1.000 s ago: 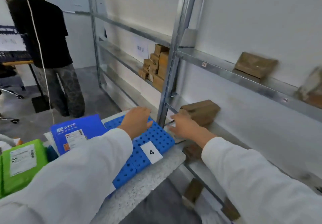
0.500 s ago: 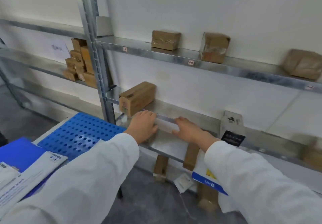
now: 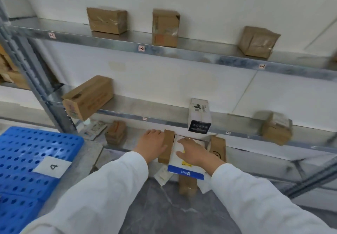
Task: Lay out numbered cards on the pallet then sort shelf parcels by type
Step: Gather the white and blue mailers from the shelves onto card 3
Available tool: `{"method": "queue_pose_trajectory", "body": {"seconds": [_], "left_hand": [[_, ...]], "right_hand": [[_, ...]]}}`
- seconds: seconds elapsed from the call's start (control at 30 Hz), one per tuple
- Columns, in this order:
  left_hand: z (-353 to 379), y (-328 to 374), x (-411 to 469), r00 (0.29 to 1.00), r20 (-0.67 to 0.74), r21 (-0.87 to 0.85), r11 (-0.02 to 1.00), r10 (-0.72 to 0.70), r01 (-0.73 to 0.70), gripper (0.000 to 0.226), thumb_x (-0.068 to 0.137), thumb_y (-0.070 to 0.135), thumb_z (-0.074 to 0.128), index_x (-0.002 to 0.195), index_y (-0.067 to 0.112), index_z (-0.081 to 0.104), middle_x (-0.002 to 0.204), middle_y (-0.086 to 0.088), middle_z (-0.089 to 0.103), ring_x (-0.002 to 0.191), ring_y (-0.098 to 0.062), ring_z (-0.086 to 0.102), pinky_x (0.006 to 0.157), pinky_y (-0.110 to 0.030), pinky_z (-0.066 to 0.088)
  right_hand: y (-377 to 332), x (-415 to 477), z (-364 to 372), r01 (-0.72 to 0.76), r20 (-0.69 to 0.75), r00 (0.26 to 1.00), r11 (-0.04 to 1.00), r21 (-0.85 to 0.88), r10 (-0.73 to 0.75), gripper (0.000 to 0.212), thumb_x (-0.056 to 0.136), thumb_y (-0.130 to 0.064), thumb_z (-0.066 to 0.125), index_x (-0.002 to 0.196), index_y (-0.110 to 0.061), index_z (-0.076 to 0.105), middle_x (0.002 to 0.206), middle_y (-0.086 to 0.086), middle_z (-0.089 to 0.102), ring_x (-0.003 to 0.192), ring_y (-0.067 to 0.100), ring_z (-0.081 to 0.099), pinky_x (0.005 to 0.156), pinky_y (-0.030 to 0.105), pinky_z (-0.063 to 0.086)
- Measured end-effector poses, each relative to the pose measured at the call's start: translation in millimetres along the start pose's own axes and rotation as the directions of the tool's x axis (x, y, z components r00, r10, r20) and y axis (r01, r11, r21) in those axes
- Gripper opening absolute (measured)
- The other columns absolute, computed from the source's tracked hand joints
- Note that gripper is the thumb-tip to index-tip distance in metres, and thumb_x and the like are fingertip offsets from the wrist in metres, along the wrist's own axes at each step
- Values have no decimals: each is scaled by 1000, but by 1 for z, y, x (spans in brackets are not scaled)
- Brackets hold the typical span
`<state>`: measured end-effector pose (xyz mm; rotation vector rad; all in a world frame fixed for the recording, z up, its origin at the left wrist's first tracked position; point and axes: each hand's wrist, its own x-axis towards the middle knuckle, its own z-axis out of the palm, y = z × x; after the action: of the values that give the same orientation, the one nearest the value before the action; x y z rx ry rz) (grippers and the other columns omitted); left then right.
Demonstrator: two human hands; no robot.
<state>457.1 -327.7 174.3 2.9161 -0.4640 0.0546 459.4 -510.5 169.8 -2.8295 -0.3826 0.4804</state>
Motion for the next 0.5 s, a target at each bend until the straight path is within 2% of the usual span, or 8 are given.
{"method": "queue_pose_trajectory", "body": {"seconds": [0.13,0.2,0.27,0.33,0.4,0.5], "left_hand": [[32,33,22,997,77,-55,999,4,0,39,95,41,49,128,20,47,124,1,61,112,-20,59,103,-33,41],[47,40,33,995,104,-74,997,-10,17,38,90,45,53,120,23,46,107,6,63,97,-16,62,89,-29,48],[69,47,52,989,143,-67,997,-31,41,40,85,50,55,115,26,43,89,10,54,82,-12,57,75,-24,47],[85,52,69,984,172,-35,998,-49,56,38,85,48,51,114,27,42,82,12,47,73,-10,49,70,-23,44],[99,57,85,981,187,-31,998,-53,60,32,87,44,47,113,25,43,85,10,52,74,-10,48,72,-24,45],[115,63,104,972,227,-25,998,-55,62,26,91,38,45,111,21,46,100,4,61,85,-13,53,85,-29,50]], "right_hand": [[47,3,4,-49,59,997,999,24,47,57,97,-40,47,147,-18,32,145,3,39,128,22,43,106,39,39],[65,5,6,-68,72,995,997,34,66,57,96,-41,48,146,-18,33,144,2,41,126,22,45,104,38,41],[91,11,11,-92,101,991,995,49,87,58,94,-44,48,145,-19,34,144,3,41,125,22,46,103,39,42],[114,18,15,-100,126,988,994,38,95,55,94,-44,47,142,-18,36,141,4,44,122,22,48,101,41,44],[136,26,16,-100,149,984,995,15,96,54,96,-42,46,142,-15,35,140,5,44,124,23,46,102,40,42],[171,43,20,-122,166,979,992,31,115,55,97,-40,47,143,-13,34,139,6,45,125,23,46,103,38,41]]}}
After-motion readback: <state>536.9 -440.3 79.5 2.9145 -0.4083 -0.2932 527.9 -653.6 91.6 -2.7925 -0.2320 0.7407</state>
